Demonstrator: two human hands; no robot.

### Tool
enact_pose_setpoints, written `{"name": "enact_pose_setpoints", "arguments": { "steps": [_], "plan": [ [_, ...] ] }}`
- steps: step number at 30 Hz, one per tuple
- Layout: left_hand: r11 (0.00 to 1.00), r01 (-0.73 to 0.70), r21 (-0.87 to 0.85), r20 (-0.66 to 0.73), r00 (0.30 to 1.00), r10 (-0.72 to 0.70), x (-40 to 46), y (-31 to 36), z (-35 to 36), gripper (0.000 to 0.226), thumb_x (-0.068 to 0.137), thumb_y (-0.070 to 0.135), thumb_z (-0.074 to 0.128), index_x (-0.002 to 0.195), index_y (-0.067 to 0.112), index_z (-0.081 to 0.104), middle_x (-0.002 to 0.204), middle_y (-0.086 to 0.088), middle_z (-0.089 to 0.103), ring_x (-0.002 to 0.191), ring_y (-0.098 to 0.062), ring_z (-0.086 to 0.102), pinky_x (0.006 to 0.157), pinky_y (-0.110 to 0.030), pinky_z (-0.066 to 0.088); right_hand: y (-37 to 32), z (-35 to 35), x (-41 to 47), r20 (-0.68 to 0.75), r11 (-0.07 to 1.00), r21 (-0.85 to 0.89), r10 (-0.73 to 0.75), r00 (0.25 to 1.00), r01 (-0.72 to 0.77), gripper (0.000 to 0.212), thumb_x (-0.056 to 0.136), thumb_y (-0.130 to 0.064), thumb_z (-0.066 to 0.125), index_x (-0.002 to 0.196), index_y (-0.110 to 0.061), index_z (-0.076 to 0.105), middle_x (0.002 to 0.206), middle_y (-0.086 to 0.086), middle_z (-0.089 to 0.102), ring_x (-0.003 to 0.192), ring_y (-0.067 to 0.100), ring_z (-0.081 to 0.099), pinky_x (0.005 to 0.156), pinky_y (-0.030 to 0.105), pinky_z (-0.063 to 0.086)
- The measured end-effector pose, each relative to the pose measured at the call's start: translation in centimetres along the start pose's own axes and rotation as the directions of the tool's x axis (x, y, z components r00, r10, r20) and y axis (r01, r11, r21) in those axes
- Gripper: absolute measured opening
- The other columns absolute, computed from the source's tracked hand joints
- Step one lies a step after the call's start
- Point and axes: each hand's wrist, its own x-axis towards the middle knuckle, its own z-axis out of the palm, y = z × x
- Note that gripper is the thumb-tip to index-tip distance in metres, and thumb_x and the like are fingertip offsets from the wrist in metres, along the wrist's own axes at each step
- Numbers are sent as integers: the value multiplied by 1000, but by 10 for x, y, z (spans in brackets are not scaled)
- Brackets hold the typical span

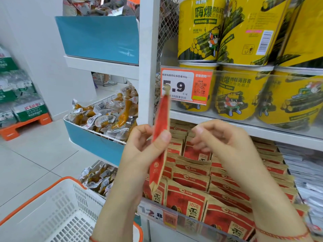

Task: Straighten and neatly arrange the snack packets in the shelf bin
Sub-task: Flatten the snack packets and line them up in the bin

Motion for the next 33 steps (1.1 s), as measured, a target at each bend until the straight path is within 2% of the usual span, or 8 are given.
{"name": "enact_pose_setpoints", "arguments": {
  "steps": [3,8,15,20,22,25,28,33],
  "plan": [
    [986,-30,162,85,996,16,-5,1,6,36,53,52,79,78,34,60,93,5,70,87,-22,66,75,-39,56,-8,-4,-2,-123,989,141,-23,992,41,34,72,-47,58,78,-15,68,72,0,72,66,10,69,64,18,54],
    [965,-85,247,171,984,43,-8,4,13,39,56,53,76,78,31,52,106,10,71,90,-14,67,71,-24,54,-9,0,-2,-127,979,193,-47,991,72,35,83,-48,66,75,-14,71,74,0,73,67,10,68,66,23,56],
    [960,-76,270,181,983,27,-9,2,15,33,61,56,72,76,33,53,106,8,71,86,-15,66,71,-28,57,-12,2,-3,-77,954,294,-44,996,65,36,87,-35,59,82,0,64,75,4,74,67,13,70,68,27,56],
    [955,-51,291,191,982,-6,-9,2,13,34,59,56,72,78,33,55,110,11,70,86,-13,66,69,-27,55,-17,4,-5,-87,938,337,-55,995,81,34,83,-31,52,76,1,60,71,5,72,63,12,69,61,20,54],
    [944,-41,327,226,973,-37,-9,2,11,35,58,55,73,84,38,57,116,16,67,99,-11,67,78,-29,56,-17,5,-5,-150,927,360,-52,987,104,30,86,-26,53,73,-1,60,66,4,70,58,11,67,57,18,52],
    [935,-42,353,341,936,-87,-10,3,8,55,61,48,75,111,39,55,126,18,62,118,-9,59,97,-34,49,-16,4,-6,-263,910,389,-37,964,141,28,94,-16,51,69,-8,60,61,2,67,53,9,63,52,16,48],
    [940,-25,340,408,904,-124,-12,8,5,74,61,42,77,129,39,49,131,20,59,123,-6,56,99,-34,49,-17,1,-5,-278,892,437,10,960,117,27,94,-17,52,70,-12,62,66,3,68,54,11,63,51,17,49],
    [986,88,140,177,978,-112,-5,3,-5,88,50,38,83,132,41,51,130,7,64,116,-20,64,92,-39,51,-13,0,-3,-131,944,324,105,986,-57,23,92,-25,54,78,-11,66,68,2,69,60,14,67,62,26,56]
  ]
}}
